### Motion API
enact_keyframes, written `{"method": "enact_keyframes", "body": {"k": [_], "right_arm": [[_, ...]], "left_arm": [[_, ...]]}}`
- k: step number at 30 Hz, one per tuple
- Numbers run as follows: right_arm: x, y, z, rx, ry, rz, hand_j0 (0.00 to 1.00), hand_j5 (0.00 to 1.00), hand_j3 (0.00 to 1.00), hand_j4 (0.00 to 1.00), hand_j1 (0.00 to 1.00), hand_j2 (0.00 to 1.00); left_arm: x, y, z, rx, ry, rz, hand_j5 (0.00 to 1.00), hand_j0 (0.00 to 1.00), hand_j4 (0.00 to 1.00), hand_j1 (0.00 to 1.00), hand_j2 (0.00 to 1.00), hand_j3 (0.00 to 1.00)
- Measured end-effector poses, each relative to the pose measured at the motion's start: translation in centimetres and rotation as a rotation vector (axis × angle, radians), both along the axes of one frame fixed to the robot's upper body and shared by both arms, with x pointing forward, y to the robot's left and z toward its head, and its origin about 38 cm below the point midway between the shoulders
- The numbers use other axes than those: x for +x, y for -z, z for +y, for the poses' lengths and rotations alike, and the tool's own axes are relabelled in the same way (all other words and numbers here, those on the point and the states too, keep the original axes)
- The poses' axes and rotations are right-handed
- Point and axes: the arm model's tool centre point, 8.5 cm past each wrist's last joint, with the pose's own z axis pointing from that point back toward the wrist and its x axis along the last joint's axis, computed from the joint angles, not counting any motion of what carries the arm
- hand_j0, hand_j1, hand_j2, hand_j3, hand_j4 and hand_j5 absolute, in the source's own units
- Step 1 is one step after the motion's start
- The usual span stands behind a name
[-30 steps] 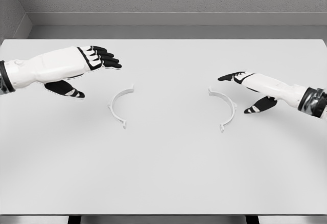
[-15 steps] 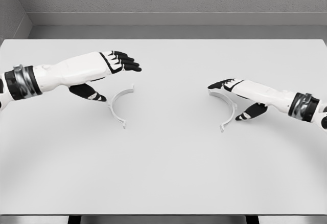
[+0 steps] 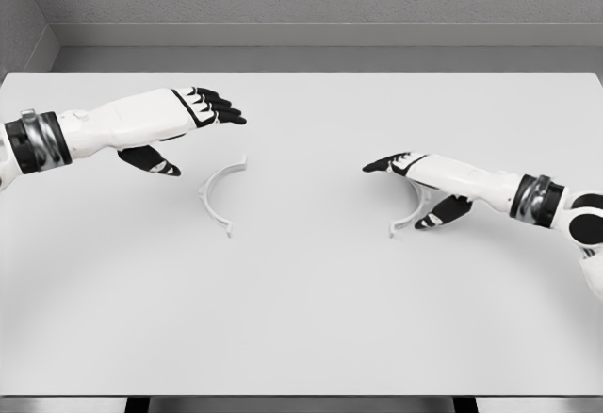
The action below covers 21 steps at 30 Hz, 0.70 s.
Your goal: Assemble PVC drainage pipe clamps
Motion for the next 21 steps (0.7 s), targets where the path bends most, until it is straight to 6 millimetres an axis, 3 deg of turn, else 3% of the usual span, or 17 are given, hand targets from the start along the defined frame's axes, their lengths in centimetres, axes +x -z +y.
{"method": "enact_keyframes", "body": {"k": [3,7,13,21], "right_arm": [[-0.1,0.2,-0.4,-0.007,0.007,0.006,1.00,1.00,1.00,1.00,1.00,1.00],[-0.2,-0.1,-2.4,-0.042,0.035,0.008,1.00,1.00,1.00,1.00,1.00,1.00],[1.7,-2.5,-4.9,-0.051,0.101,-0.036,1.00,1.00,1.00,1.00,1.00,1.00],[3.8,-1.5,-5.3,-0.028,0.164,0.004,1.00,1.00,1.00,1.00,1.00,1.00]], "left_arm": [[-0.5,1.6,0.1,0.007,-0.004,0.035,1.00,1.00,1.00,1.00,1.00,1.00],[-0.7,2.4,-0.2,0.020,-0.004,0.042,1.00,1.00,1.00,1.00,1.00,1.00],[-0.4,3.0,-0.3,0.025,-0.013,0.051,1.00,1.00,1.00,1.00,1.00,1.00],[-0.4,4.0,-1.4,0.011,-0.004,0.066,1.00,1.00,1.00,1.00,1.00,1.00]]}}
